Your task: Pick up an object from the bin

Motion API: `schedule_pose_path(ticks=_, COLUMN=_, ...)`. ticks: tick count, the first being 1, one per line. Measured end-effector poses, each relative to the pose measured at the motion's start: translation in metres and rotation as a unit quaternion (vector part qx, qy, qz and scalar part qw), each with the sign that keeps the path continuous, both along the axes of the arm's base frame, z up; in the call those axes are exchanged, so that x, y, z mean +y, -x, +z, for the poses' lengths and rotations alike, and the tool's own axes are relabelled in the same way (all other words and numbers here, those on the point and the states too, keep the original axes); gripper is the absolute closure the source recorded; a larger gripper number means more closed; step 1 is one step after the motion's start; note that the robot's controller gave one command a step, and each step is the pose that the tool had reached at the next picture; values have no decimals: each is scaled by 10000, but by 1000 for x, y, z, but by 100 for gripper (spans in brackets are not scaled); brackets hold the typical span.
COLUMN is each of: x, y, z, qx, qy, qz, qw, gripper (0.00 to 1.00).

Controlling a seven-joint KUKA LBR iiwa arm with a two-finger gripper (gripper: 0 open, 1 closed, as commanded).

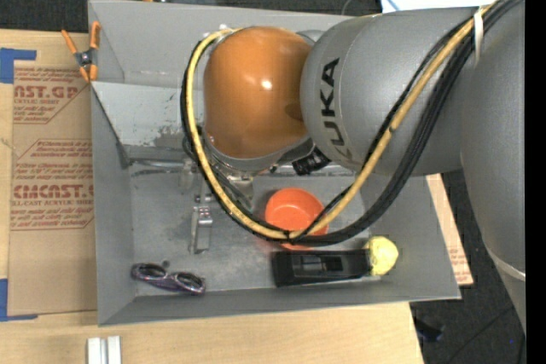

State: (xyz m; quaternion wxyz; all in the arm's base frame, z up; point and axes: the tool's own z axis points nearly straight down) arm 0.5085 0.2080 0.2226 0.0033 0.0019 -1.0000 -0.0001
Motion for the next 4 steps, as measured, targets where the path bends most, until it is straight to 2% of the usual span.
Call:
schedule_pose_path(ticks=1, x=-1, y=-2, z=4, qx=-37, qy=-7, qz=-13, qw=10000, gripper=0)
schedule_pose_path(ticks=2, x=5, y=13, z=-78, qx=-50, qy=-18, qz=-137, qw=9999, gripper=0)
schedule_pose_path(ticks=3, x=5, y=20, z=-116, qx=-29, qy=-4, qz=39, qw=10000, gripper=0)
schedule_pose_path(ticks=4, x=30, y=28, z=-111, qx=-27, qy=-25, qz=-143, qw=9999, gripper=0)
